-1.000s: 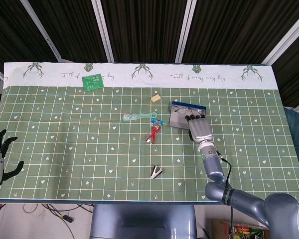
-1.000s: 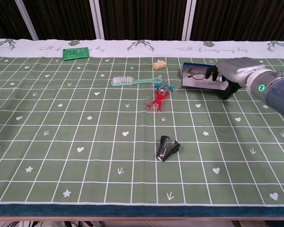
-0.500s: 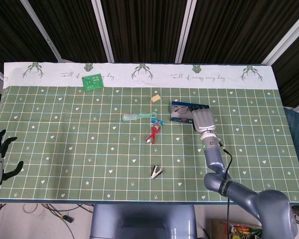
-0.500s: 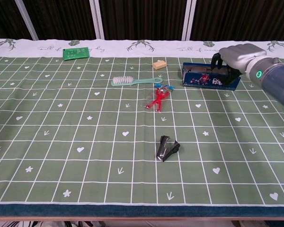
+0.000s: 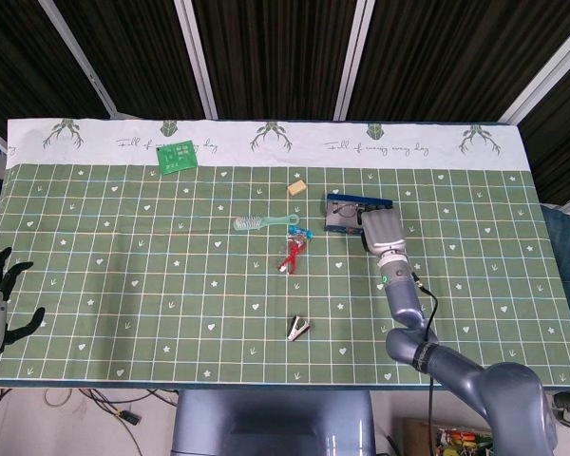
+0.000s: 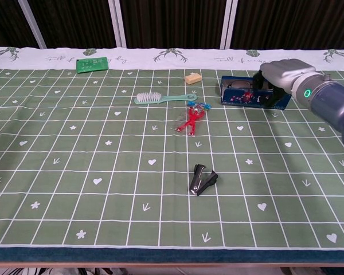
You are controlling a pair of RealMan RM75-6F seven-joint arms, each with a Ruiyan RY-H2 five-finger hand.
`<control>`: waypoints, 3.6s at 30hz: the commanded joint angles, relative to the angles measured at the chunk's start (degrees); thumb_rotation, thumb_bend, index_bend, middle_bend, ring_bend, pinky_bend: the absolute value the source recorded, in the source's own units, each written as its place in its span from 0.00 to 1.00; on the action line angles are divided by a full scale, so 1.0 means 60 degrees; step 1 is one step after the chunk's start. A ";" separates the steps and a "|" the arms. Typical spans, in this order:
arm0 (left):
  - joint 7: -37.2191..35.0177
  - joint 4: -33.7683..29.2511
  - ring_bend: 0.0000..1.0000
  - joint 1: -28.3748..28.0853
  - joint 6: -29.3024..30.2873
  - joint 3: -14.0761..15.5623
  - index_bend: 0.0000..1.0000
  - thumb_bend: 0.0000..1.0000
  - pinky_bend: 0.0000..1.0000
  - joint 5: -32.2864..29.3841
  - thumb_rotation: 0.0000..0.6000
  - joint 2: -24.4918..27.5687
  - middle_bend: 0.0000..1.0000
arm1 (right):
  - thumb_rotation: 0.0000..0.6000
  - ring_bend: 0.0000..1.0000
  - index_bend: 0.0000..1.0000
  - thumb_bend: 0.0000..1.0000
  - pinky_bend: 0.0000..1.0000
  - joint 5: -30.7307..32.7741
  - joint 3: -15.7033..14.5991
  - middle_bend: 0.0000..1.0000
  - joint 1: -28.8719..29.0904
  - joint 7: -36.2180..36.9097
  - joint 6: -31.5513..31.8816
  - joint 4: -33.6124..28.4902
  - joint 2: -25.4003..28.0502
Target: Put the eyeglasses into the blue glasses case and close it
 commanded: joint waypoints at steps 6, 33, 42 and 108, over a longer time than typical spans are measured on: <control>-0.0045 -0.0046 0.00 0.0003 -0.0039 -0.0004 0.21 0.29 0.00 -0.0053 1.00 0.0022 0.00 | 1.00 0.34 0.56 0.56 0.27 0.0083 0.0086 0.32 -0.0032 -0.0055 -0.0051 -0.0063 0.0033; 0.0143 -0.0120 0.00 -0.0020 -0.0135 0.0015 0.23 0.29 0.00 -0.0195 1.00 0.0060 0.00 | 1.00 0.33 0.54 0.44 0.27 0.0235 -0.0073 0.29 -0.0306 -0.0601 0.0144 -0.1289 0.0529; 0.0167 -0.0148 0.00 -0.0025 -0.0159 0.0022 0.24 0.29 0.00 -0.0223 1.00 0.0076 0.00 | 1.00 0.33 0.54 0.46 0.27 0.0367 -0.0062 0.29 -0.0309 -0.0659 0.0171 -0.1324 0.0515; 0.0293 -0.0240 0.00 -0.0024 -0.0170 0.0038 0.25 0.29 0.00 -0.0322 1.00 0.0109 0.00 | 1.00 0.26 0.72 0.56 0.25 0.1499 -0.0340 0.25 -0.0290 -0.2298 0.0989 -0.5346 0.2486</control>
